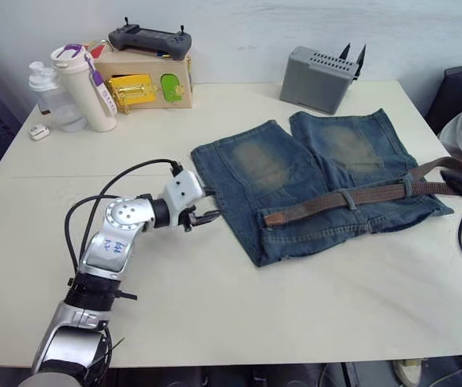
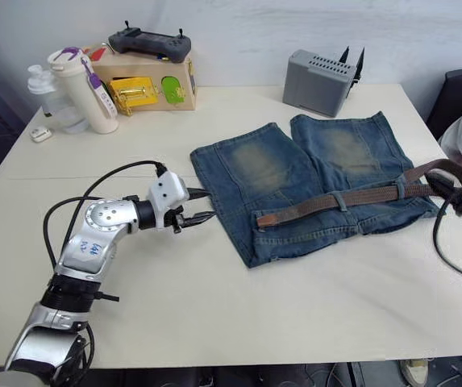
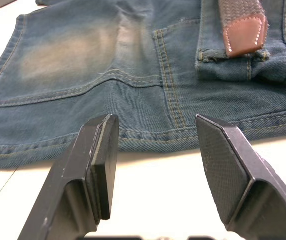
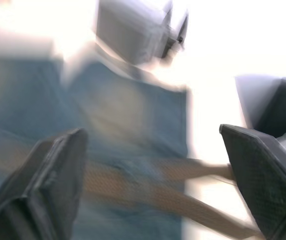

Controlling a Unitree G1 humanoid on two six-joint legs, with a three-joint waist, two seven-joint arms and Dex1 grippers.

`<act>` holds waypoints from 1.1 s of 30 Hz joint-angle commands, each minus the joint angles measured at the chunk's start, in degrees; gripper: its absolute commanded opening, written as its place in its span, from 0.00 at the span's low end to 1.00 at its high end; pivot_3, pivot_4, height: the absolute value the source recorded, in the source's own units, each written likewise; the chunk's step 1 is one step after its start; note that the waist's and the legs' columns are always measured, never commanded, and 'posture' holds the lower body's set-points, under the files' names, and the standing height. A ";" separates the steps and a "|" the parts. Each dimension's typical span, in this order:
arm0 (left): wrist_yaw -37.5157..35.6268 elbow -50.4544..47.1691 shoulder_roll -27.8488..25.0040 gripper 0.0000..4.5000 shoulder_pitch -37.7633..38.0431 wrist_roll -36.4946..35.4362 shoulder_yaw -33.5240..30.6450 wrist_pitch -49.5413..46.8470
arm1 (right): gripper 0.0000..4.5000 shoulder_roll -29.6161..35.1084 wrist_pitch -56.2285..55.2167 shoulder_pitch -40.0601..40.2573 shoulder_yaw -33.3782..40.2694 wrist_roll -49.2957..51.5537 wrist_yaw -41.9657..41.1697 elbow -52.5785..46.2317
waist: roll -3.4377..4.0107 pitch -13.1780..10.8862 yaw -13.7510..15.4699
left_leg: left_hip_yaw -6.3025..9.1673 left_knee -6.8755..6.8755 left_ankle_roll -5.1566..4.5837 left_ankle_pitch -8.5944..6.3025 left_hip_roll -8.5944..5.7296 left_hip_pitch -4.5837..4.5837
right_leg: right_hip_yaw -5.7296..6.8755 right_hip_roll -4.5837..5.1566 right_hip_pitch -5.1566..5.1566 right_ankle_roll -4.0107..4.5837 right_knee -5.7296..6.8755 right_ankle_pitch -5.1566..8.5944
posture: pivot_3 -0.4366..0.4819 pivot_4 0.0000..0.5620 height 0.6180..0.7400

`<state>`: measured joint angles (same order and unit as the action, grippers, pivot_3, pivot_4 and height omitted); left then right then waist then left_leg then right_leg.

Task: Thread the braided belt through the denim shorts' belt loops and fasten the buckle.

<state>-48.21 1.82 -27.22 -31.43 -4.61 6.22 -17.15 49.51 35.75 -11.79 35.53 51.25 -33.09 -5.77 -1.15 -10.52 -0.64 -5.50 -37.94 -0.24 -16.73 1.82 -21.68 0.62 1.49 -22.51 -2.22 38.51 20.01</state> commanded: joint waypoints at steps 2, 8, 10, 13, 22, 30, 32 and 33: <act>-1.46 1.26 -0.50 0.60 -1.57 -3.34 -1.83 -1.21 | 0.99 -8.74 12.56 5.35 0.67 22.89 16.45 -15.48 | 0.00 0.00 0.39 | 0.06 0.04 -0.01 -0.01 -0.03 -0.01 | 0.01 0.00 0.02 0.00 -0.07 0.00 | 0.48 0.27 0.97; -1.20 -3.23 -0.39 0.60 -0.32 -7.65 -3.62 -6.64 | 0.99 -19.24 11.90 11.22 -8.58 45.44 37.18 -21.89 | 0.00 0.00 0.39 | 0.11 -0.01 -0.09 -0.03 -0.09 -0.21 | 0.02 0.07 -0.10 -0.03 -0.11 0.00 | 0.48 0.27 0.97; -0.57 -4.14 -0.70 0.60 -0.06 -8.16 -3.81 -7.55 | 0.99 -20.54 9.82 12.30 -10.20 50.95 42.29 -21.61 | 0.00 0.00 0.37 | 0.10 -0.01 -0.09 -0.03 -0.10 -0.21 | 0.01 0.07 -0.11 -0.03 -0.11 0.01 | 0.48 0.27 0.97; 0.25 -5.47 -0.89 0.60 0.42 -8.80 -4.17 -8.71 | 0.99 -22.57 6.72 12.43 -13.30 57.20 48.66 -20.29 | 0.00 0.00 0.29 | 0.11 -0.01 -0.10 -0.03 -0.10 -0.20 | 0.01 0.05 -0.10 -0.04 -0.13 0.01 | 0.48 0.27 0.97; 1.93 -9.99 -1.29 0.60 1.12 -10.88 -4.85 -12.99 | 0.99 -25.78 5.90 7.99 -19.92 52.07 47.90 -11.69 | -0.01 0.00 -0.82 | 0.12 0.03 -0.09 -0.03 -0.08 -0.30 | 0.01 0.01 -0.19 -0.05 -0.19 0.02 | 0.48 0.27 0.97; 3.31 -11.85 -1.52 0.60 1.49 -11.10 -4.79 -14.66 | 0.99 -29.08 5.83 2.51 -21.99 46.25 44.51 -5.57 | -0.01 0.00 -0.99 | 0.12 0.06 -0.08 -0.03 -0.07 -0.35 | 0.01 0.01 -0.28 -0.05 -0.20 0.02 | 0.48 0.27 0.97; 3.75 -11.86 -1.46 0.60 1.38 -10.71 -4.49 -14.56 | 0.99 -30.26 5.69 0.96 -22.87 43.65 43.39 -3.31 | -0.01 0.00 -1.02 | 0.12 0.07 -0.08 -0.03 -0.07 -0.36 | 0.01 0.01 -0.28 -0.05 -0.21 0.02 | 0.48 0.27 0.97; 4.09 -11.70 -1.22 0.60 1.17 -10.73 -4.50 -14.57 | 0.94 -30.92 5.68 0.22 -23.11 42.56 42.93 -2.50 | -0.01 0.00 -0.99 | 0.11 0.07 -0.08 -0.02 -0.07 -0.36 | 0.00 0.01 -0.29 -0.05 -0.21 0.02 | 0.48 0.27 0.97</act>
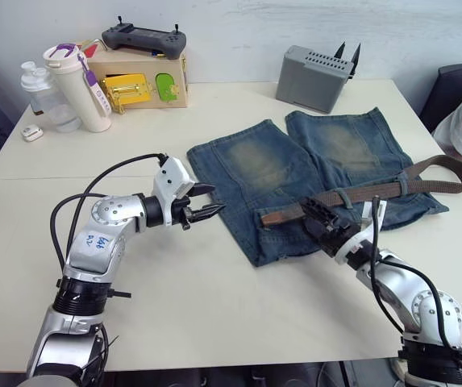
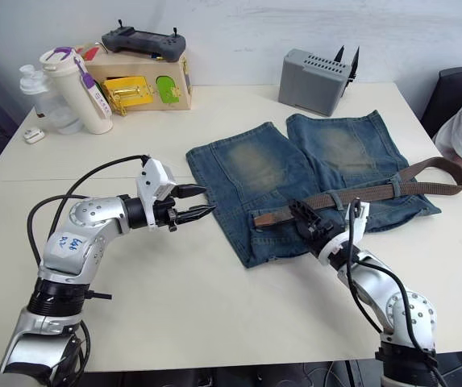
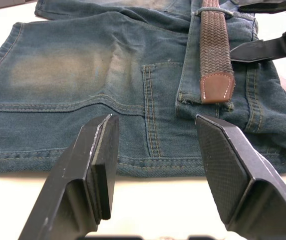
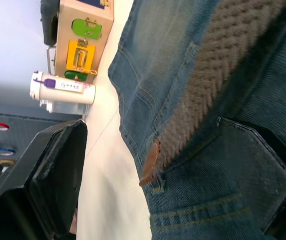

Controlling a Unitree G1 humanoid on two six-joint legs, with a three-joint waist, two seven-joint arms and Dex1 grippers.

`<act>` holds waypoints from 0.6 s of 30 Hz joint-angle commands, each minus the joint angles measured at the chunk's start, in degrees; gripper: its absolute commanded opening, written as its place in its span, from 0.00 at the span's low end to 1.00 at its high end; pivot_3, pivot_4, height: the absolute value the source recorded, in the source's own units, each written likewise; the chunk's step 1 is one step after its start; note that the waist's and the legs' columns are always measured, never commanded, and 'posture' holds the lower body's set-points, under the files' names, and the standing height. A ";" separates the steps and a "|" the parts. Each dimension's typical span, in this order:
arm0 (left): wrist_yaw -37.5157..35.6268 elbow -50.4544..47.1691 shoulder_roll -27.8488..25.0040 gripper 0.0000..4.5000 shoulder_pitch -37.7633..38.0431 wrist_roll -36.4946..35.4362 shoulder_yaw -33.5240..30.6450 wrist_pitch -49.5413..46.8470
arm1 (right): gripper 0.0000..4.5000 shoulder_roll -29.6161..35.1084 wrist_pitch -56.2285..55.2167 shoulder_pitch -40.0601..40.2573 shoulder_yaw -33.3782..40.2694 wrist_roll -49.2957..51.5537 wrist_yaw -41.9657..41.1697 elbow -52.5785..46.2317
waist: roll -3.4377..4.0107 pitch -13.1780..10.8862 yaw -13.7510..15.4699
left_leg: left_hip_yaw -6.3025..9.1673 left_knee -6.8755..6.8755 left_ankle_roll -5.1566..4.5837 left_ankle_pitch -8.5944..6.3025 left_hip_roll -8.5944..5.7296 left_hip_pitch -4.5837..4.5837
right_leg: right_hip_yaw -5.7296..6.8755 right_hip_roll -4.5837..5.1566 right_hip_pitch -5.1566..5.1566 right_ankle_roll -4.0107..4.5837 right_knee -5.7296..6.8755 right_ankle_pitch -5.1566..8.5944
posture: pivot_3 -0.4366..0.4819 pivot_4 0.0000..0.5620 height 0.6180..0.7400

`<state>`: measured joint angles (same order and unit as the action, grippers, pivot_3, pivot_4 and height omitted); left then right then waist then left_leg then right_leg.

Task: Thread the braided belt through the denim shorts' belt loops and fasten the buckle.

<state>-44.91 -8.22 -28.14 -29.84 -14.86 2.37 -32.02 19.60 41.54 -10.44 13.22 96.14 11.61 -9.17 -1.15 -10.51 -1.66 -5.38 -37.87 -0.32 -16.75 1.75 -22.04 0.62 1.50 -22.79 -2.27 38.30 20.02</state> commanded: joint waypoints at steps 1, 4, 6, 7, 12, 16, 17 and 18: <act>1.00 -1.55 -0.16 0.60 -0.58 -0.51 -0.64 0.29 | 0.86 -1.52 -0.11 -1.64 -0.83 -3.13 -2.11 1.44 | 0.00 0.00 0.03 | 0.00 0.00 0.00 0.00 0.00 0.00 | 0.00 0.00 0.00 0.00 0.01 0.00 | 0.48 0.27 0.97; 1.23 -1.29 -0.15 0.60 -0.83 -0.64 -0.66 0.40 | 0.62 -2.91 -0.78 -2.27 -0.36 -4.40 -2.34 2.11 | 0.00 0.00 0.04 | 0.01 0.03 0.00 0.00 0.00 -0.02 | 0.00 0.00 -0.01 0.00 -0.02 0.00 | 0.48 0.27 0.97; 1.31 -1.09 -0.29 0.60 -0.82 -0.62 -0.71 0.62 | 0.51 -3.50 -1.41 -2.41 0.21 -5.49 -3.20 1.66 | 0.00 0.00 0.04 | 0.00 0.03 -0.01 0.00 -0.01 -0.03 | 0.00 0.02 -0.02 0.00 -0.02 0.00 | 0.48 0.27 0.97; 1.38 -1.04 -0.33 0.60 -0.77 -0.58 -0.70 0.72 | 0.45 -3.77 -1.89 -2.49 0.97 -5.44 -4.09 0.95 | 0.00 0.00 0.07 | 0.01 0.03 -0.01 0.00 -0.01 -0.03 | 0.01 0.02 -0.02 0.00 -0.03 0.00 | 0.48 0.27 0.97; 1.90 -0.97 -0.12 0.60 -0.66 -0.53 -0.62 0.79 | 0.03 -2.41 -3.80 -3.01 3.68 -9.30 -9.02 -1.44 | 0.00 0.00 0.06 | 0.01 0.03 -0.02 -0.01 -0.01 -0.03 | 0.01 0.02 -0.02 0.00 -0.03 0.00 | 0.48 0.27 0.97; 1.88 -0.87 0.04 0.60 -0.69 -0.50 -0.27 1.05 | 0.03 -2.62 -5.42 -3.10 2.14 -16.52 -12.35 -1.31 | 0.00 0.00 0.06 | 0.02 0.05 -0.01 -0.01 -0.01 -0.03 | 0.01 0.02 -0.02 0.00 -0.04 0.00 | 0.48 0.27 0.97; 1.88 -0.86 0.09 0.60 -0.73 -0.48 -0.20 1.10 | 0.03 -3.15 -5.66 -3.18 1.77 -17.70 -12.96 -1.04 | 0.00 0.00 0.04 | 0.01 0.05 -0.01 -0.01 -0.01 -0.03 | 0.02 0.02 -0.02 0.00 -0.04 0.00 | 0.48 0.27 0.97; 1.87 -0.77 0.21 0.60 -0.85 -0.46 -0.10 1.16 | 0.03 -3.81 -6.10 -3.35 0.65 -20.14 -14.00 -0.42 | 0.00 0.00 -0.01 | 0.01 0.06 -0.01 -0.01 -0.01 -0.03 | 0.01 0.02 -0.02 0.00 -0.05 0.00 | 0.48 0.27 0.97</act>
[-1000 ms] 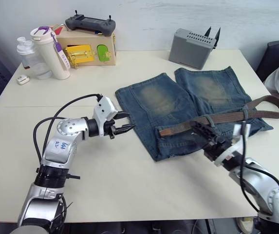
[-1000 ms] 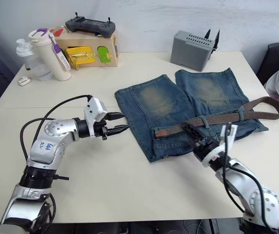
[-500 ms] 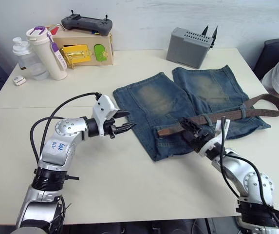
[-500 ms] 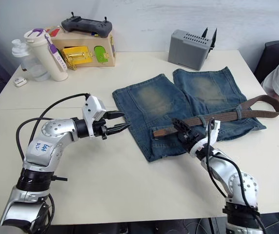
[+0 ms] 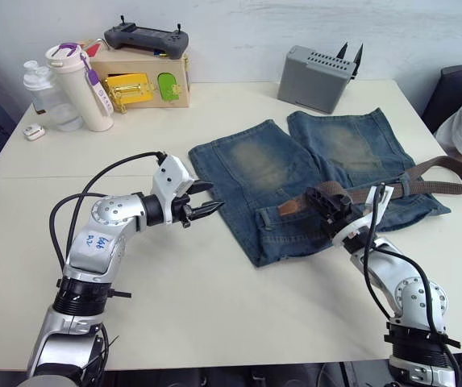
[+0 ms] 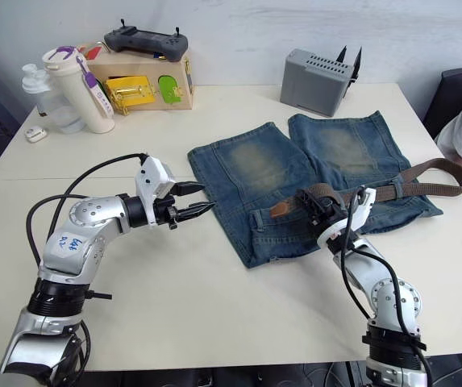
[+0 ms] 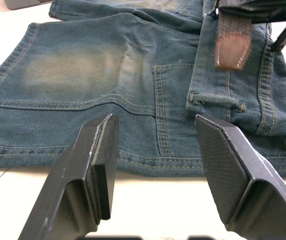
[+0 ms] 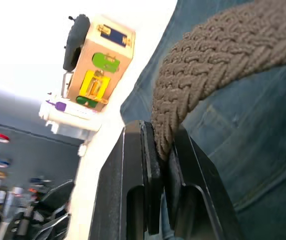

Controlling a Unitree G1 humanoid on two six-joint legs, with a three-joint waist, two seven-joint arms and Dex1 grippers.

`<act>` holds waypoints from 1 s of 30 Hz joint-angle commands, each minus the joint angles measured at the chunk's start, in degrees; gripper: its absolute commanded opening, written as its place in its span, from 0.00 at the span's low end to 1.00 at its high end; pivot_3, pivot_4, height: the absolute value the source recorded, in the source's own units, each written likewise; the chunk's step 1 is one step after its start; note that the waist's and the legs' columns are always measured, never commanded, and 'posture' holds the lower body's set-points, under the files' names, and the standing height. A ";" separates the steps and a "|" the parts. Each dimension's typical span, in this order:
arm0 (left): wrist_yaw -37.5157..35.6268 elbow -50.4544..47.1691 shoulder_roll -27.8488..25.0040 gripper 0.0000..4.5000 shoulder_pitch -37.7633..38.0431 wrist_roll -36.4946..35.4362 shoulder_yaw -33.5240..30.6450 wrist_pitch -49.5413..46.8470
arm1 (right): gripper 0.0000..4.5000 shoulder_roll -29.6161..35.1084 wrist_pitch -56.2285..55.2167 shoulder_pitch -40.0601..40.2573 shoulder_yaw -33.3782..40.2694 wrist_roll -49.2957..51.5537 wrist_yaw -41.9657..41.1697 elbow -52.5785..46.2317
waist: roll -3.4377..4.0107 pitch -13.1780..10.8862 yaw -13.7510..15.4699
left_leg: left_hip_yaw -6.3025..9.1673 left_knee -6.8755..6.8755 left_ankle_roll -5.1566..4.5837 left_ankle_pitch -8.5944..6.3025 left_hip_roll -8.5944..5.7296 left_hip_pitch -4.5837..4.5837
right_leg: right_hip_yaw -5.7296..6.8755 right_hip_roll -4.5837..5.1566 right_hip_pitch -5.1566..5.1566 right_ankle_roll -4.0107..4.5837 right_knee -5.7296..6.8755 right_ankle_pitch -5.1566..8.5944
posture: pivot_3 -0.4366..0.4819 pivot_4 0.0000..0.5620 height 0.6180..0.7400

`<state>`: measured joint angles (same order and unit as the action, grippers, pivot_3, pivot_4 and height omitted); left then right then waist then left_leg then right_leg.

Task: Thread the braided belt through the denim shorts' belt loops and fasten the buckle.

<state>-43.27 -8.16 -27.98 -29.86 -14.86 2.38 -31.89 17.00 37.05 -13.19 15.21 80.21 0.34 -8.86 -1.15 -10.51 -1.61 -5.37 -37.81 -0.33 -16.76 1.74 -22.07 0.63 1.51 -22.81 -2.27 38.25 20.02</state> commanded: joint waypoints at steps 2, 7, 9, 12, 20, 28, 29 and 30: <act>0.17 -0.71 0.17 0.60 -0.99 -0.42 0.05 1.16 | 0.03 -2.68 -2.18 -0.76 -3.25 -7.88 -4.59 0.48 | 0.00 0.00 -0.15 | -0.01 0.02 0.01 0.01 0.00 0.01 | -0.01 0.00 -0.01 0.00 0.00 0.00 | 0.48 0.27 0.97; 0.09 -0.74 0.18 0.60 -0.92 -0.36 0.25 1.34 | 0.03 -6.88 -3.23 0.48 -5.01 -13.06 -7.88 2.58 | 0.00 0.00 -0.12 | -0.01 0.11 0.04 0.03 0.00 0.02 | -0.01 0.00 -0.03 0.00 -0.01 0.00 | 0.48 0.27 0.97; 0.05 -0.75 0.17 0.60 -0.82 -0.31 0.39 1.42 | 0.03 -8.53 -2.84 0.67 -5.12 -13.37 -8.56 2.93 | 0.00 0.00 -0.22 | -0.01 0.12 0.04 0.03 0.00 0.02 | -0.01 0.00 -0.03 0.00 -0.02 0.00 | 0.48 0.27 0.97; 0.01 -0.62 0.17 0.60 -0.82 -0.25 0.47 1.50 | 0.03 -10.64 -2.50 0.33 -5.21 -13.72 -8.68 2.99 | -0.01 0.00 -0.42 | -0.01 0.15 0.05 0.03 0.00 0.06 | -0.01 0.00 -0.03 0.00 0.00 0.00 | 0.48 0.27 0.97; 0.18 -0.37 0.41 0.60 -0.82 -0.19 0.68 1.76 | 0.03 -16.20 3.48 -2.05 -6.86 -11.28 -6.59 5.98 | -0.03 0.02 -1.65 | -0.06 0.63 0.17 0.10 -0.01 0.29 | -0.05 -0.01 -0.02 0.03 -0.02 0.01 | 0.48 0.27 0.97; 0.36 -0.68 0.52 0.60 -0.23 -0.11 0.99 1.83 | 0.03 -16.71 3.59 -5.81 -9.97 -23.34 -5.45 12.28 | -0.39 0.24 -2.34 | -0.15 0.78 0.15 0.07 0.00 0.75 | -0.13 -0.02 0.28 0.08 -0.04 0.04 | 0.48 0.27 0.97; 0.36 -0.60 0.52 0.60 -0.27 -0.10 0.99 1.85 | 0.03 -17.05 2.94 -6.24 -9.92 -24.53 -5.46 12.67 | -0.51 0.31 -2.51 | -0.15 0.79 0.17 0.06 0.00 0.81 | -0.13 -0.02 0.33 0.08 -0.05 0.04 | 0.48 0.27 0.97; 0.33 -0.51 0.45 0.60 -0.27 -0.05 0.98 1.91 | 0.03 -17.06 2.36 -6.55 -10.11 -25.98 -5.70 13.01 | -0.62 0.38 -2.65 | -0.15 0.81 0.17 0.05 0.01 0.84 | -0.13 -0.02 0.35 0.09 -0.05 0.04 | 0.48 0.27 0.97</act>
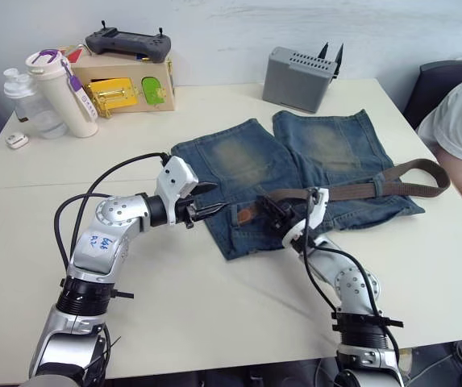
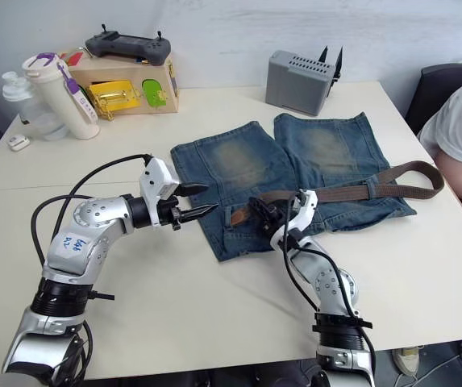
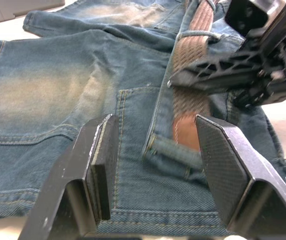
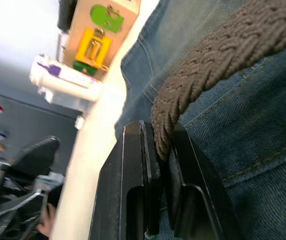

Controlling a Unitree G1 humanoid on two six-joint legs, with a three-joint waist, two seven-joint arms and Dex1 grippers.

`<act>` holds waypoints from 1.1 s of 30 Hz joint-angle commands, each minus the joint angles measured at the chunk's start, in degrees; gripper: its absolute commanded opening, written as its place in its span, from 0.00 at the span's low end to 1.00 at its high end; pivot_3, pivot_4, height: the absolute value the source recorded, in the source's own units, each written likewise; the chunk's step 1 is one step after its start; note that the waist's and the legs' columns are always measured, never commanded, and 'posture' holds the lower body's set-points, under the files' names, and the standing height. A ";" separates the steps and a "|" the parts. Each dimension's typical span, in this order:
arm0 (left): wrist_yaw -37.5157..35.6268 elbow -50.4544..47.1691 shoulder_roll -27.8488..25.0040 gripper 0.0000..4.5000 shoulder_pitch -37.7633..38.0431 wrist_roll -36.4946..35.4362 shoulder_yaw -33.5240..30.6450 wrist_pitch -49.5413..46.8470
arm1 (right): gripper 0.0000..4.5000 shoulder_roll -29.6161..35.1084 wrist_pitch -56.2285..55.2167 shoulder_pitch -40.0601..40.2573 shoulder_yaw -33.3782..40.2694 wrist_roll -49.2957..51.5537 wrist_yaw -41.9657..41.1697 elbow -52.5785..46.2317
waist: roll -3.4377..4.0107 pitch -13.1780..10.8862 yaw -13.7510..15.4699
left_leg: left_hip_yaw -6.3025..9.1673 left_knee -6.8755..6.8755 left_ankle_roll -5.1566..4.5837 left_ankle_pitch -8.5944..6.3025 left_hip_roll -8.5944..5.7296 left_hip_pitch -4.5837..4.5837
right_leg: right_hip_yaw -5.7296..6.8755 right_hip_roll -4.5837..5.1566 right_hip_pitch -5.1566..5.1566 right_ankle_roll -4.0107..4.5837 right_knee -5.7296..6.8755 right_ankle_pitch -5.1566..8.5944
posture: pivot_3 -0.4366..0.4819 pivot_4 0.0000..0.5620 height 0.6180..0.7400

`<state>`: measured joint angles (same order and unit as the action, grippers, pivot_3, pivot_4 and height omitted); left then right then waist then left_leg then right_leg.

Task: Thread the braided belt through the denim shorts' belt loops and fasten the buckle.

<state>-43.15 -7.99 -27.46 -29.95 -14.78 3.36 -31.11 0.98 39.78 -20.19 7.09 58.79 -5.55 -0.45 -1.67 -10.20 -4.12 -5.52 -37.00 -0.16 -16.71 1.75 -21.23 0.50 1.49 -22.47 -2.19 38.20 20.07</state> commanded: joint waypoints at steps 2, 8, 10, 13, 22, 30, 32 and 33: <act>0.17 -0.56 -0.19 0.60 -0.13 -0.05 -0.06 1.24 | 0.03 -1.57 -1.43 0.20 -1.78 -6.43 -0.29 4.93 | -0.23 0.14 -0.41 | 0.01 0.01 0.04 0.01 0.00 0.01 | 0.00 0.00 0.00 0.00 0.01 0.00 | 0.48 0.27 0.97; 0.18 -0.25 -0.13 0.60 0.07 0.20 0.12 1.56 | 0.03 -5.66 -4.71 -1.43 2.66 -7.23 2.40 6.60 | -0.38 0.24 -0.48 | 0.02 0.01 0.06 0.01 0.00 0.01 | 0.01 0.02 0.00 0.00 0.02 0.00 | 0.48 0.27 0.97; 0.23 -0.28 0.06 0.60 0.05 0.17 0.24 1.54 | 0.03 -8.19 -6.18 -2.59 6.14 -4.51 5.44 7.11 | -0.43 0.27 -0.44 | 0.02 0.00 0.06 0.01 0.00 0.01 | 0.01 0.04 0.00 0.00 0.03 0.00 | 0.48 0.27 0.97; 0.30 -0.26 0.16 0.60 0.04 0.15 0.25 1.59 | 0.03 -8.80 -6.12 -3.09 6.78 -5.39 6.46 7.09 | -0.46 0.29 -0.38 | 0.03 0.01 0.06 0.00 -0.01 -0.01 | 0.02 0.05 -0.01 0.01 0.03 0.00 | 0.48 0.27 0.97; 0.46 -0.03 0.19 0.60 0.13 0.33 0.22 1.82 | 0.11 -7.68 -1.52 -2.26 1.41 -9.96 2.85 6.15 | -0.46 0.29 -0.54 | 0.03 0.09 0.02 -0.04 -0.02 0.00 | 0.03 0.07 -0.02 0.04 -0.02 0.01 | 0.48 0.27 0.97; 0.36 0.01 -0.06 0.60 0.21 0.57 0.10 2.11 | 0.45 -4.60 3.56 0.53 8.80 -3.17 8.24 -4.57 | -0.33 0.20 0.53 | 0.04 0.62 0.23 0.09 -0.04 -0.06 | 0.04 0.07 -0.12 0.07 -0.33 0.03 | 0.48 0.27 0.97; 0.33 0.26 -0.16 0.60 0.10 0.59 0.00 2.30 | 0.45 -3.89 5.06 1.85 11.61 1.11 10.56 -7.72 | -0.31 0.19 0.98 | 0.04 0.74 0.24 0.10 -0.05 -0.10 | 0.04 0.06 -0.15 0.07 -0.36 0.03 | 0.48 0.27 0.97; 0.28 0.44 -0.18 0.60 0.07 0.62 0.02 2.45 | 0.45 -3.35 6.06 2.65 12.20 2.84 11.35 -9.57 | -0.30 0.18 1.17 | 0.03 0.77 0.23 0.11 -0.05 -0.13 | 0.04 0.06 -0.16 0.07 -0.36 0.03 | 0.48 0.27 0.97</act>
<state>-43.03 -6.67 -27.50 -29.78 -14.18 3.54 -29.90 -3.38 44.47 -18.60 17.17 58.33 3.92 -6.15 -1.97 -10.02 -2.95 -5.46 -36.22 0.07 -16.60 1.69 -21.40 0.54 1.56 -22.63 -2.12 37.83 20.10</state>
